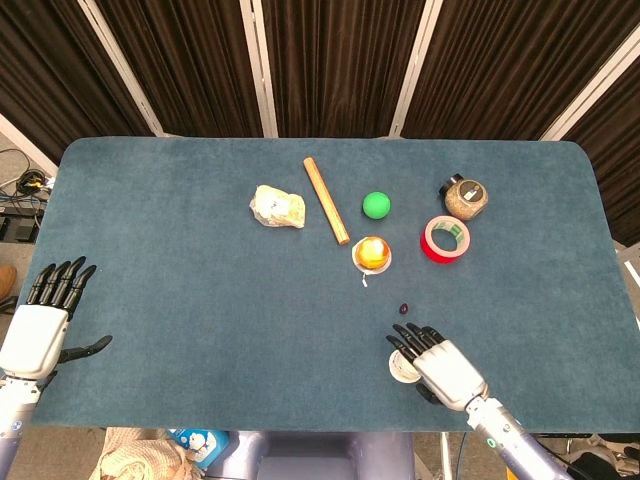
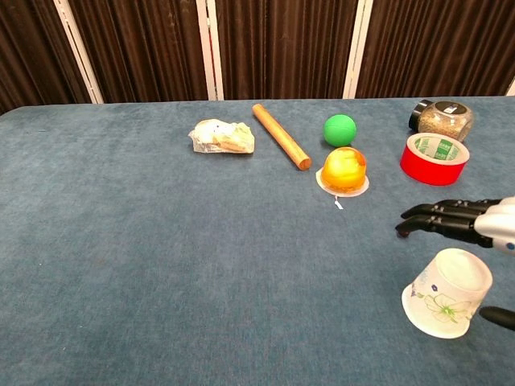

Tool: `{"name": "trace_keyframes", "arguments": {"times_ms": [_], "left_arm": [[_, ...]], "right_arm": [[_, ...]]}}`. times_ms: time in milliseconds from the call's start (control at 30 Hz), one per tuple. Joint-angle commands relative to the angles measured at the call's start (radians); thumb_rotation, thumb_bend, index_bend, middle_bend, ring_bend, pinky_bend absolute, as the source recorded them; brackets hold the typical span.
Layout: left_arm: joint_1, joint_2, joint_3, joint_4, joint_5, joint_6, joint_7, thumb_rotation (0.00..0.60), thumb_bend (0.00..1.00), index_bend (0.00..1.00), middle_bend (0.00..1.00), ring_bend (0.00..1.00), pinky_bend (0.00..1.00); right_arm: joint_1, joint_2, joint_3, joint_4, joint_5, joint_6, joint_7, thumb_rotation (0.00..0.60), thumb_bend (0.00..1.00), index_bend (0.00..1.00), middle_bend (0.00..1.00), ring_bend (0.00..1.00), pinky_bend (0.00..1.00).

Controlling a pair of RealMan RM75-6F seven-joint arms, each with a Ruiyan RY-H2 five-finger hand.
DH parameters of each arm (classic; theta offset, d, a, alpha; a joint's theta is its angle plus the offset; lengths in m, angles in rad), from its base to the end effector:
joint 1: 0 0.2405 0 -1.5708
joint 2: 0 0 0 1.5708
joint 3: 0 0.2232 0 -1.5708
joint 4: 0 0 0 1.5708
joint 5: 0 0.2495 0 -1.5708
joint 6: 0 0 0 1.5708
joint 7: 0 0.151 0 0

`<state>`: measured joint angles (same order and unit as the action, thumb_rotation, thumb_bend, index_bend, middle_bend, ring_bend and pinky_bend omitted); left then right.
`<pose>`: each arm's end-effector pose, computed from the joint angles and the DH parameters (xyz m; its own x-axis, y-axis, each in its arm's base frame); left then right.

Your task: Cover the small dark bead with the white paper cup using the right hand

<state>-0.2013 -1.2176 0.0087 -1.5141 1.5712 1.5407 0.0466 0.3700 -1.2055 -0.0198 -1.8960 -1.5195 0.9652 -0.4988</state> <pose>-0.2750 0.2079 0.0835 0.4394 -0.0502 0.8969 0.8790 -0.1821 -0.4408 -0.1711 -0.1925 -0.0169 0.6399 -0.3310 0.6935 -0.7341 -0.5300 0.4245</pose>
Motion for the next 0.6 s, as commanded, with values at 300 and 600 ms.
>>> {"name": "trace_keyframes", "arguments": {"times_ms": [300, 600], "left_arm": [[0.005, 0.006, -0.008, -0.013, -0.005, -0.019, -0.004, 0.6, 0.03, 0.0, 0.0, 0.0, 0.0], [0.01, 0.007, -0.014, -0.016, -0.001, -0.024, -0.007, 0.6, 0.03, 0.0, 0.0, 0.0, 0.0]], "right_arm": [[0.013, -0.054, -0.003, 0.04, 0.057, 0.003, -0.047, 0.6, 0.38, 0.35, 0.23, 0.28, 0.44], [0.014, -0.079, -0.019, 0.07, 0.006, 0.04, 0.005, 0.6, 0.41, 0.48, 0.37, 0.42, 0.54]]}}
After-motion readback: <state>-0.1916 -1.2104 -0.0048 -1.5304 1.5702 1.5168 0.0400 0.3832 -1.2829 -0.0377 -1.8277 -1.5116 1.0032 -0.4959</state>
